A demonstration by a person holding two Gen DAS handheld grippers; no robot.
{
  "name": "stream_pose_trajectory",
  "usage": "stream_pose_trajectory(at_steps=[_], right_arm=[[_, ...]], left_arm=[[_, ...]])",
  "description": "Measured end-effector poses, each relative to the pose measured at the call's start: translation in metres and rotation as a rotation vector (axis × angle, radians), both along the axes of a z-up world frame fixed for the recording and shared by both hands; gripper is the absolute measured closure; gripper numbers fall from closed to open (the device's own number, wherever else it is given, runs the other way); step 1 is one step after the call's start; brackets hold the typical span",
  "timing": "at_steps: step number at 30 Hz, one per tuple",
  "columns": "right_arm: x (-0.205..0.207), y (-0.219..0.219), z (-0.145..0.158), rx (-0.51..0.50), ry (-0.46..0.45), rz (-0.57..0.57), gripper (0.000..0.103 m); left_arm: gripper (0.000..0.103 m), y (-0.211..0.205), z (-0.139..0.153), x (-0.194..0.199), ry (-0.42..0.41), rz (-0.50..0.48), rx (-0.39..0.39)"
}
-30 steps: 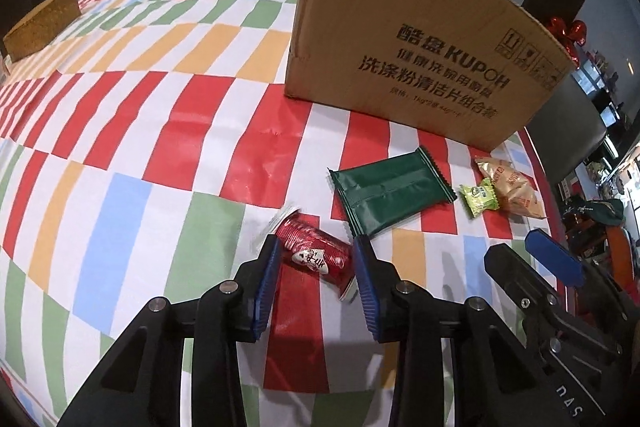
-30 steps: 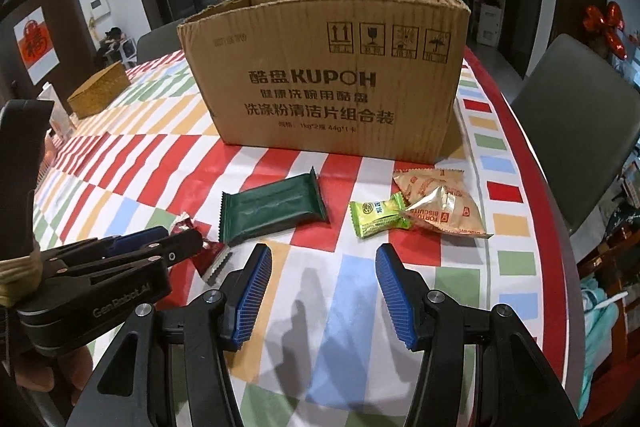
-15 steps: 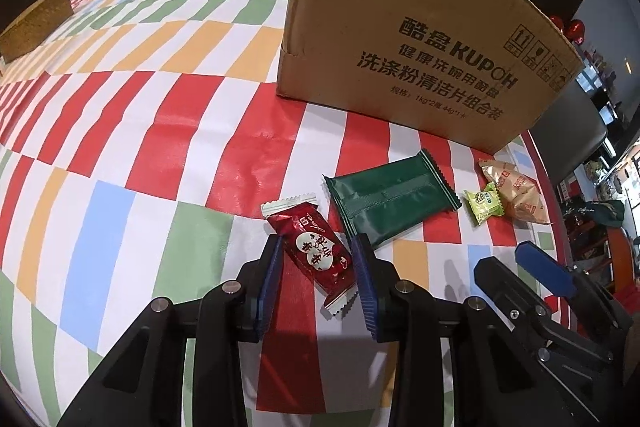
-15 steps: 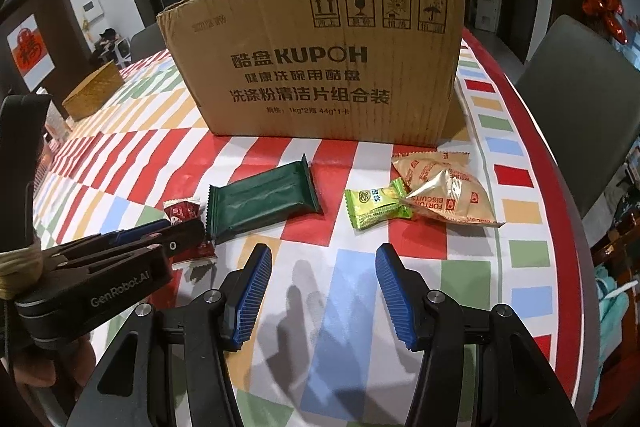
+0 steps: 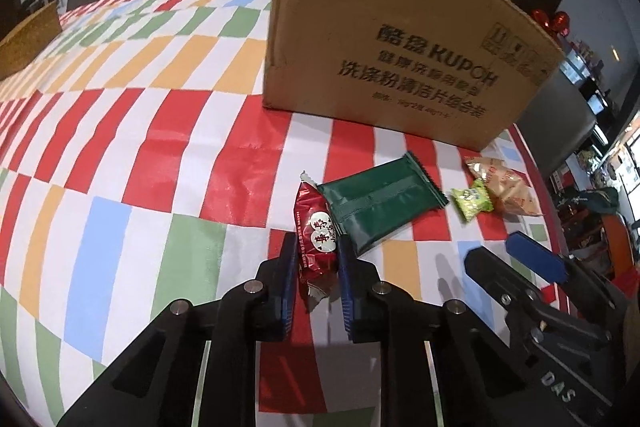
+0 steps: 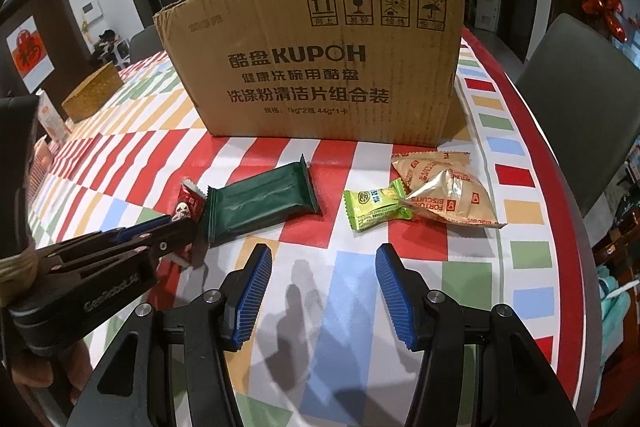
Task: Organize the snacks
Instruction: 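Move both tools back toward the red candy packet and green candy, then grasp the red candy packet with the left tool while the right tool grasps the green candy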
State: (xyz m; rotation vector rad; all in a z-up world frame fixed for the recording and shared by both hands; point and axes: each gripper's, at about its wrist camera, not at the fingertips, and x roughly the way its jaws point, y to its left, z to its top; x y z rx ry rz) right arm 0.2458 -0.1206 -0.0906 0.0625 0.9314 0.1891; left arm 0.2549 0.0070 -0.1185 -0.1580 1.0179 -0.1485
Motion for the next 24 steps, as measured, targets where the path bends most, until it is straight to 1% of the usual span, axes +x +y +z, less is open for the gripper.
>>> stream_pose_trajectory(at_steps=[4, 7, 12, 15, 20, 24], right_arm=[[0.001, -0.005, 0.001, 0.011, -0.002, -0.006, 0.048], [0.000, -0.010, 0.003, 0.010, -0.016, -0.015, 0.048], [0.003, -0.023, 0.003, 0.025, -0.020, -0.042, 0.048], [0.008, -0.028, 0.000, 0.036, -0.010, -0.046, 0.048], [0.019, -0.038, -0.008, 0.069, 0.007, -0.073, 0.048], [0.027, -0.037, -0.013, 0.045, 0.008, -0.060, 0.048]], left_arm=[[0.084, -0.002, 0.008, -0.008, -0.021, -0.017, -0.014], [0.084, -0.005, 0.017, -0.015, -0.052, -0.028, -0.016], [0.084, -0.018, 0.032, -0.021, -0.097, -0.085, -0.042], [0.084, -0.027, 0.031, -0.018, -0.097, -0.111, -0.051], [0.084, -0.036, 0.026, -0.013, -0.099, -0.128, -0.040], [0.084, -0.037, 0.022, -0.008, -0.094, -0.127, -0.038]])
